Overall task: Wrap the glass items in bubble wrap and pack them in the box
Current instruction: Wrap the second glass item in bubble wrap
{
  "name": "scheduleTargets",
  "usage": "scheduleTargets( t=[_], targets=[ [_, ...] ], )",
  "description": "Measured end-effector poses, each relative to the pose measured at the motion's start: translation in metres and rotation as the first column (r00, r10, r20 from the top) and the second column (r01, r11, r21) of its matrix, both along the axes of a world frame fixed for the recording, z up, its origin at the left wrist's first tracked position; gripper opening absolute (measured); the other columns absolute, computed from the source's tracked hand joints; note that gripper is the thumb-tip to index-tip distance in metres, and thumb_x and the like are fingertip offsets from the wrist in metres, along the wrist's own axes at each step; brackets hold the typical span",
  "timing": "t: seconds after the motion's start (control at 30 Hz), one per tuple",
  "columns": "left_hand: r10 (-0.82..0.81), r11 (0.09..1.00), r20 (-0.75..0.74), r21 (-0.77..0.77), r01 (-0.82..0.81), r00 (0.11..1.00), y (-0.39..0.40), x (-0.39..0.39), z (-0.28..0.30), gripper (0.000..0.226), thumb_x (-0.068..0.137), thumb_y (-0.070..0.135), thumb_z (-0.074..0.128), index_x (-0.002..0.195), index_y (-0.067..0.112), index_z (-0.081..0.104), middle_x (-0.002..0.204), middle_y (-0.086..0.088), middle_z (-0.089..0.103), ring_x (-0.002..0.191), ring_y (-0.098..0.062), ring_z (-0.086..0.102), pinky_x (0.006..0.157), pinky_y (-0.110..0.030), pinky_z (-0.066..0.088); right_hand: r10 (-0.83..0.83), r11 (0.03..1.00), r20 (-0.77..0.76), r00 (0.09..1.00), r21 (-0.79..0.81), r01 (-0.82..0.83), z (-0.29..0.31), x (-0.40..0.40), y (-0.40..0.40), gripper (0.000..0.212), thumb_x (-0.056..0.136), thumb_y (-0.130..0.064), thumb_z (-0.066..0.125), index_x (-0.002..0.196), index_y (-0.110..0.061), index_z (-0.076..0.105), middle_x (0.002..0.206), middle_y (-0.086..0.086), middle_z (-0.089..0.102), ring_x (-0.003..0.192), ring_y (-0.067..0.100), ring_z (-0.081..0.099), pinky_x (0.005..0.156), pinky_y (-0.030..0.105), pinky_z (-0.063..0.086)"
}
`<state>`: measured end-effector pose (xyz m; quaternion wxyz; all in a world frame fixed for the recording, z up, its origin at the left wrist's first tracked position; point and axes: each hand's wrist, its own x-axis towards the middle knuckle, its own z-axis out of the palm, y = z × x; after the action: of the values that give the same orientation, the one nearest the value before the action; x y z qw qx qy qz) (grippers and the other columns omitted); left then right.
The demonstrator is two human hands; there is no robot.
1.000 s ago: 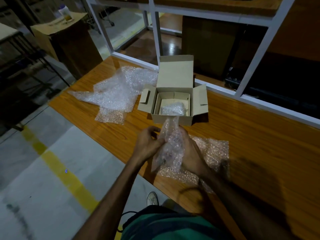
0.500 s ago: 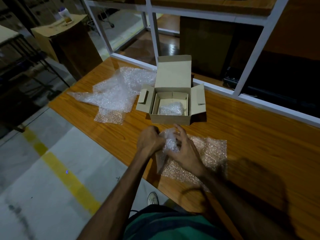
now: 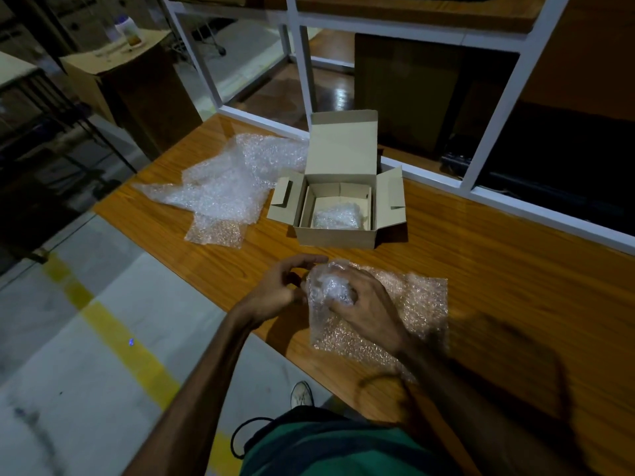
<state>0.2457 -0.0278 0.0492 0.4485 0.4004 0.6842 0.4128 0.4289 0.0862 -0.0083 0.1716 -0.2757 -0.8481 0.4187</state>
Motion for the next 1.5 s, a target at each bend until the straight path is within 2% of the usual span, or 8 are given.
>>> scheduleTargets(
  t=[0.17, 0.33, 0.63, 0.73, 0.87, 1.0, 1.2, 1.5],
  targets=[
    [-0.04, 0.999, -0.271, 0.005, 0.042, 0.962, 0.003, 0.005, -0.004, 0.045, 0.079, 0.018, 0.09, 0.119, 0.026, 0.071, 0.127, 0.009, 0.056, 0.107, -0.019, 0.062, 0.079, -0.027, 0.061, 0.095, 0.989, 0.095, 0.991, 0.105, -0.105, 0.005, 0.0, 0.004, 0.051, 0.099, -0.057, 0.053, 0.144, -0.032, 0.056, 0.15, -0.014, 0.041, 0.105, 0.001, 0.054, 0.085, 0.035, 0.056],
    [-0.027, 0.995, -0.295, 0.086, 0.054, 0.955, 0.003, 0.002, -0.014, 0.03, 0.076, 0.032, 0.091, 0.1, 0.019, 0.08, 0.117, 0.004, 0.064, 0.104, -0.006, 0.061, 0.081, -0.023, 0.057, 0.122, 0.972, 0.206, 0.971, 0.172, -0.159, 0.001, 0.002, 0.01, 0.039, 0.102, -0.046, 0.05, 0.136, -0.028, 0.058, 0.143, -0.006, 0.033, 0.113, 0.011, 0.05, 0.083, 0.031, 0.058],
    [0.077, 0.987, -0.271, 0.159, -0.034, 0.959, 0.003, 0.006, -0.025, 0.025, 0.088, 0.043, 0.078, 0.075, 0.021, 0.077, 0.105, -0.002, 0.066, 0.102, -0.018, 0.062, 0.088, -0.05, 0.054, 0.24, 0.969, 0.142, 0.96, 0.025, -0.246, 0.01, 0.008, 0.013, 0.022, 0.097, -0.031, 0.065, 0.119, -0.035, 0.06, 0.146, -0.012, 0.03, 0.115, 0.012, 0.058, 0.095, 0.039, 0.058],
    [0.088, 0.989, -0.302, 0.14, -0.047, 0.949, 0.005, 0.008, -0.028, 0.023, 0.094, 0.033, 0.075, 0.078, 0.016, 0.077, 0.106, -0.003, 0.066, 0.101, -0.019, 0.063, 0.088, -0.054, 0.053, 0.093, 0.991, -0.021, 0.995, -0.095, -0.094, 0.014, 0.011, 0.007, 0.026, 0.092, -0.048, 0.062, 0.117, -0.049, 0.058, 0.138, -0.02, 0.034, 0.119, 0.013, 0.057, 0.097, 0.047, 0.058],
    [0.104, 0.987, -0.361, 0.153, -0.051, 0.927, 0.005, 0.01, -0.029, 0.033, 0.096, 0.043, 0.067, 0.082, 0.014, 0.077, 0.1, -0.001, 0.066, 0.094, -0.017, 0.064, 0.081, -0.051, 0.055, -0.002, 0.966, -0.105, 0.995, 0.255, 0.029, 0.01, 0.012, 0.0, 0.044, 0.096, -0.047, 0.064, 0.136, -0.032, 0.061, 0.138, -0.004, 0.045, 0.114, 0.011, 0.055, 0.085, 0.033, 0.059],
    [0.208, 0.968, -0.294, 0.202, -0.152, 0.933, 0.005, 0.014, -0.027, 0.019, 0.088, 0.025, 0.08, 0.081, 0.011, 0.069, 0.084, -0.002, 0.069, 0.078, -0.023, 0.067, 0.073, -0.053, 0.058, 0.08, 0.885, -0.05, 0.996, 0.464, -0.048, 0.0, 0.012, -0.005, 0.041, 0.095, -0.042, 0.067, 0.132, -0.024, 0.065, 0.137, 0.002, 0.056, 0.125, 0.017, 0.052, 0.096, 0.038, 0.054],
    [0.289, 0.938, -0.326, 0.284, -0.198, 0.9, 0.008, 0.023, -0.034, 0.007, 0.091, 0.018, 0.073, 0.097, 0.016, 0.075, 0.103, 0.003, 0.068, 0.099, -0.014, 0.067, 0.083, -0.049, 0.059, 0.005, 0.894, 0.043, 0.999, 0.447, -0.024, 0.001, 0.009, -0.009, 0.045, 0.092, -0.051, 0.065, 0.131, -0.028, 0.065, 0.147, 0.003, 0.048, 0.134, 0.021, 0.046, 0.103, 0.04, 0.047],
    [-0.141, 0.99, -0.591, -0.061, 0.131, 0.795, -0.003, 0.014, -0.019, 0.046, 0.086, 0.044, 0.07, 0.125, 0.019, 0.071, 0.135, -0.004, 0.06, 0.119, -0.023, 0.06, 0.096, -0.047, 0.057, 0.039, 0.959, 0.106, 0.994, 0.275, -0.067, 0.0, 0.006, -0.005, 0.025, 0.094, -0.039, 0.068, 0.118, -0.031, 0.067, 0.151, -0.001, 0.036, 0.139, 0.02, 0.042, 0.108, 0.048, 0.049]
  ],
)
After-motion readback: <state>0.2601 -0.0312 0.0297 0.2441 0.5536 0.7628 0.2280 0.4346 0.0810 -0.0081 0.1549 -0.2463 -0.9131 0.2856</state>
